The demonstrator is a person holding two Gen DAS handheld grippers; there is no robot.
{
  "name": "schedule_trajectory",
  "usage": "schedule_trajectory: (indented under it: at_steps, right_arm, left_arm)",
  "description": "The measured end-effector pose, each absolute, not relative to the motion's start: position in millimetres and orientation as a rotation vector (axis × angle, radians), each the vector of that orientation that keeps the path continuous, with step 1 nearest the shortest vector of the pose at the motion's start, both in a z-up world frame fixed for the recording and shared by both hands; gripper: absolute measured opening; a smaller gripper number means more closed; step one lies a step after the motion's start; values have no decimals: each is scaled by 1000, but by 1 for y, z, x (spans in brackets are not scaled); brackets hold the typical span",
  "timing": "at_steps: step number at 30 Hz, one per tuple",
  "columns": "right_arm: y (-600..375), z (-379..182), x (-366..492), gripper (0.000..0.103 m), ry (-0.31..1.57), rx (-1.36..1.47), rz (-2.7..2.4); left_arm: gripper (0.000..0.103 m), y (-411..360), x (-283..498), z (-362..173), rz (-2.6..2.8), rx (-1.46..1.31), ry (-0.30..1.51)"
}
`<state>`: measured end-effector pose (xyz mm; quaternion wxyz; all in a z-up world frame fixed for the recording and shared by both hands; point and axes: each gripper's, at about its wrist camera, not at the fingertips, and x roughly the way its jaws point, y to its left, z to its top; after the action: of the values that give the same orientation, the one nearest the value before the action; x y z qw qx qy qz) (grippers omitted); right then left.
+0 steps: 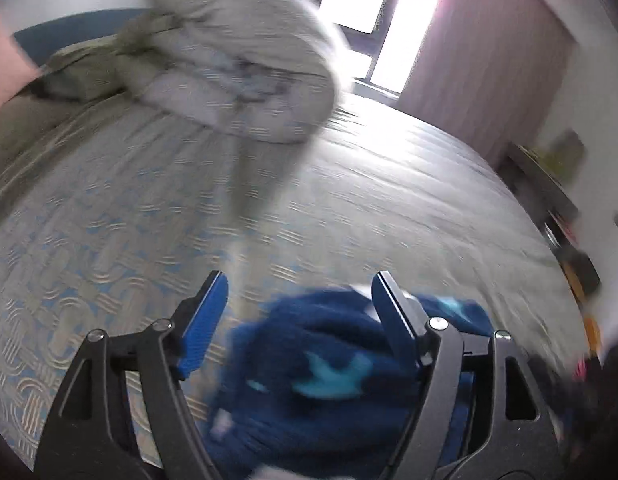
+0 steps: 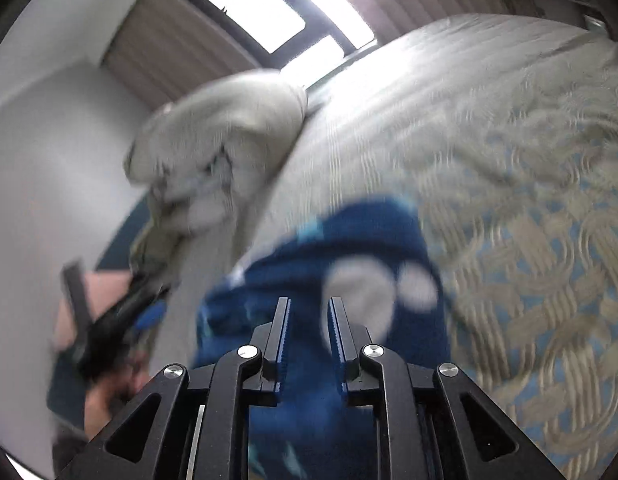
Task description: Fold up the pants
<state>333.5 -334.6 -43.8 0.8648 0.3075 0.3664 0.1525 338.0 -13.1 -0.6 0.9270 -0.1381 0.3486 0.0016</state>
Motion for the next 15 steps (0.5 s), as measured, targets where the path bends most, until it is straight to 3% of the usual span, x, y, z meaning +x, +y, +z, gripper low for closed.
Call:
schedule_trajectory:
  at_steps: [3,5,7,8,15]
  right_arm:
    - [-332,-49,372,21,853,684,323]
    - [-321,-57,399,21,942,636,298]
    - [-312,-65,417,19,991,586,267]
    - [-310,-69,424,17,1013,569,244]
    - [-323,-87,444,5,1055,643,195]
  left_arm:
    - [75,-33,333,-28,5,-148,786]
    - [69,-28,330,-61,57,-122,871]
    - [75,-9,322,-89,37,-194,931]
    - [83,2,313,-95,41,-230,912]
    - [84,6,293,-84,39,-143,888]
